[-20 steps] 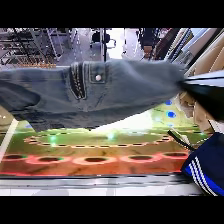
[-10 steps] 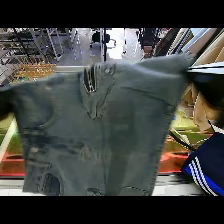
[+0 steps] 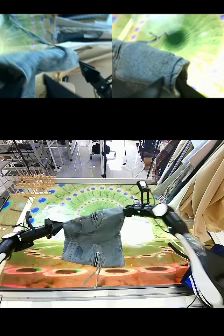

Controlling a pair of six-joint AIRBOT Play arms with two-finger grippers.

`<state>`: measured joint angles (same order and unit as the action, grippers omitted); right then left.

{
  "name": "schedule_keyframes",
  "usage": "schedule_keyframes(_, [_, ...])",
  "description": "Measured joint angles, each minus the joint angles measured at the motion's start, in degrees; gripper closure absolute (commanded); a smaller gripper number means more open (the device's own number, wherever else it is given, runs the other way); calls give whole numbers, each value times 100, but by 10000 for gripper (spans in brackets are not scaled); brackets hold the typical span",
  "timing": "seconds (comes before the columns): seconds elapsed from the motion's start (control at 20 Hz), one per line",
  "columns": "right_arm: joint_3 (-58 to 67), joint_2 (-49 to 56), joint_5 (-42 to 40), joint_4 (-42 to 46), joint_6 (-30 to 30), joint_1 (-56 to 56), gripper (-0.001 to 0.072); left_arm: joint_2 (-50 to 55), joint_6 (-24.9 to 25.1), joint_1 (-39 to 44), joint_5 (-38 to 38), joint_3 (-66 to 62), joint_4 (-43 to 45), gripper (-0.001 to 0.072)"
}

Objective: Fold the clothes and pants, and hang the long-sleeved shirts on hangers.

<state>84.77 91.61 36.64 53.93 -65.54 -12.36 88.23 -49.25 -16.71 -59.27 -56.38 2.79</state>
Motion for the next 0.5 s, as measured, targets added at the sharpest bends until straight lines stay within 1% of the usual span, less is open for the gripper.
schedule_keyframes(0.1, [278,551,-389,-190,0,48,108,420,42,-87,-170,-487,-35,327])
schedule_keyframes(0.15, [382,673,-378,-251,-4,105,156,496,55,-160,-317,-699,9,330])
schedule_keyframes(0.2, [470,739,-238,-295,-55,203,154,511,39,-247,-525,-901,201,346])
schedule_keyframes(0.25, [522,758,52,-310,-79,321,155,459,-81,-341,-625,-1049,531,346])
schedule_keyframes(0.3, [553,756,457,-339,-114,448,158,345,-319,-426,-748,-1163,1132,346])
schedule_keyframes(0.35, [544,732,1021,-374,-162,601,207,205,-645,-479,-841,-1239,1853,346])
schedule_keyframes(0.5, [103,494,2546,-566,-223,1027,204,-297,-1897,-481,-1213,-1231,4605,344])
